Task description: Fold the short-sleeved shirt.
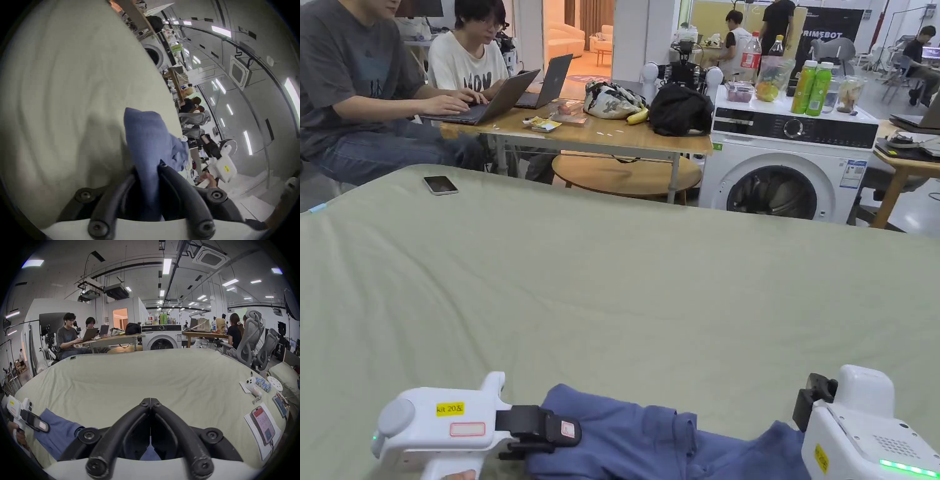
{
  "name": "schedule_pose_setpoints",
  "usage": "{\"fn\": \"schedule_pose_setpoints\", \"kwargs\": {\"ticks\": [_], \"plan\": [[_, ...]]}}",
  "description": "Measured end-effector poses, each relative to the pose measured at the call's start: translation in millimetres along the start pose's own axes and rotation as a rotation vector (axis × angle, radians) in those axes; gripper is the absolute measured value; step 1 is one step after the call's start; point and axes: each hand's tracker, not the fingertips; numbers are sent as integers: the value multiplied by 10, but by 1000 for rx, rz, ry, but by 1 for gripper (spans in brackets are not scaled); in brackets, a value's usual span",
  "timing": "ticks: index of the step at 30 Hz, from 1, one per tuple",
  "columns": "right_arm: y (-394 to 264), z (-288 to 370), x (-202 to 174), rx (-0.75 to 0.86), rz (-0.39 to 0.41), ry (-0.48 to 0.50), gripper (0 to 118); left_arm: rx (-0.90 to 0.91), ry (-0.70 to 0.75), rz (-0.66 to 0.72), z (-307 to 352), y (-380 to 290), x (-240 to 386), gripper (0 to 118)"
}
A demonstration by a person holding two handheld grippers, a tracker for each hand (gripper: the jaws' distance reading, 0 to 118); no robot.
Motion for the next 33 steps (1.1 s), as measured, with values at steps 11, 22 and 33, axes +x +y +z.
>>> {"fn": "schedule_pose_setpoints", "kwargs": {"ticks": [11,22,33], "plan": [[64,-17,-103,8,14,28,0,130,283,-84,1094,97,827,2],[89,18,-121,9,30,41,0,15,233,-216,512,133,1401,2],[56,92,77,-9,22,3,0,-163,218,-186,-912,50,1606,2]]}}
